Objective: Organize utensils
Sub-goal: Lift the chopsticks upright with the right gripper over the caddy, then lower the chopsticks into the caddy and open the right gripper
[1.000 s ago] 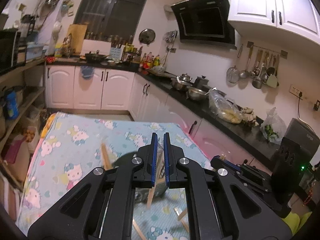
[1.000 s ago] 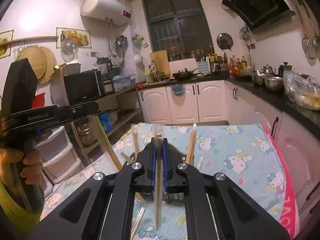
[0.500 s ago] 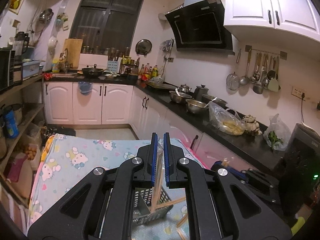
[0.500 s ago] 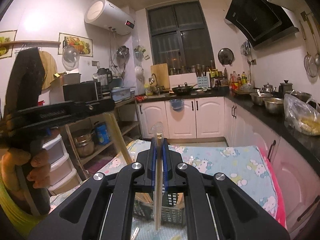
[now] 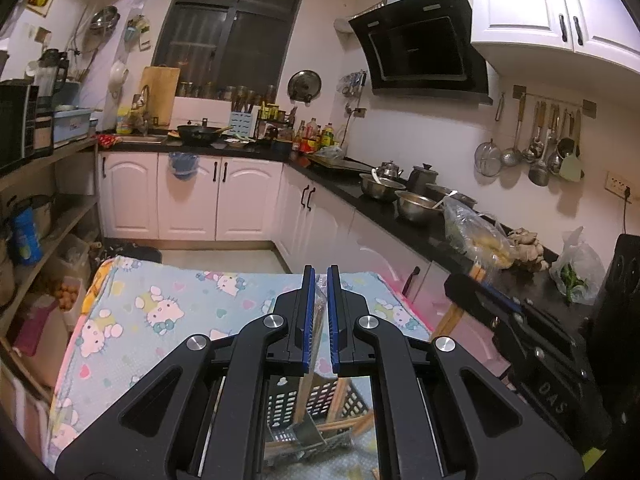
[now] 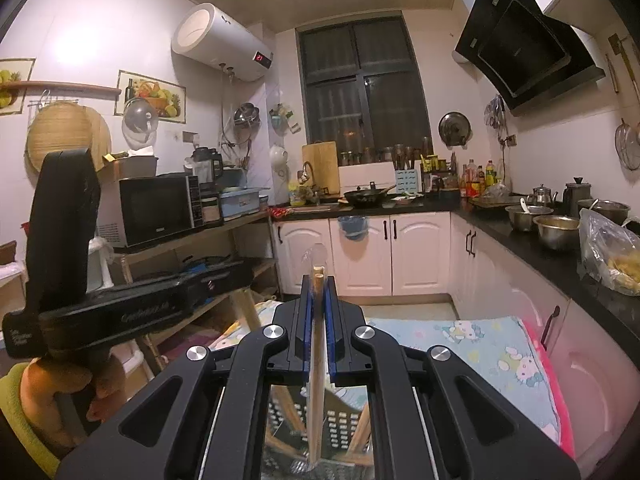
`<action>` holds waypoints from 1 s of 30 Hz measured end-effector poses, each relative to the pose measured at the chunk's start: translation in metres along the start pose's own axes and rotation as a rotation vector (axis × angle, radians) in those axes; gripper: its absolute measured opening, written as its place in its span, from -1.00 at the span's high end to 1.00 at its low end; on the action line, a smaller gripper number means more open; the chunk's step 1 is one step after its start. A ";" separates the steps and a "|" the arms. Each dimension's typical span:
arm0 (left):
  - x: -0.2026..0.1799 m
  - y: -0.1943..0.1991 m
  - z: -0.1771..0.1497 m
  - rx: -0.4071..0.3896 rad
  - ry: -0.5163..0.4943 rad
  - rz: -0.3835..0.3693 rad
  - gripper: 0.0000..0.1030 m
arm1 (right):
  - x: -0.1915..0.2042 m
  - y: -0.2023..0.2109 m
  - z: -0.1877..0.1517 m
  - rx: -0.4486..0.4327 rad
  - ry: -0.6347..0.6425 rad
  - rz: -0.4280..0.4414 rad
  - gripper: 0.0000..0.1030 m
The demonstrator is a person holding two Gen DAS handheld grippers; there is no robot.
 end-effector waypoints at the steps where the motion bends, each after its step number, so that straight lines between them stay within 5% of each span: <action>1: 0.000 -0.002 -0.001 0.002 0.002 0.000 0.97 | -0.001 -0.003 0.000 -0.003 0.002 -0.006 0.88; 30: 0.016 -0.038 -0.065 0.122 0.009 0.012 0.96 | -0.039 -0.070 -0.060 0.007 -0.076 -0.103 0.88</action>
Point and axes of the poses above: each gripper's, at about its wrist camera, not at the fingertips, and y roughly against the way its jaws point, x to its left, z to its top, the point moved 10 cm from there along -y, roughly the way its jaws point, and after that the axes turned 1 degree about z, right-handed, at the moved point
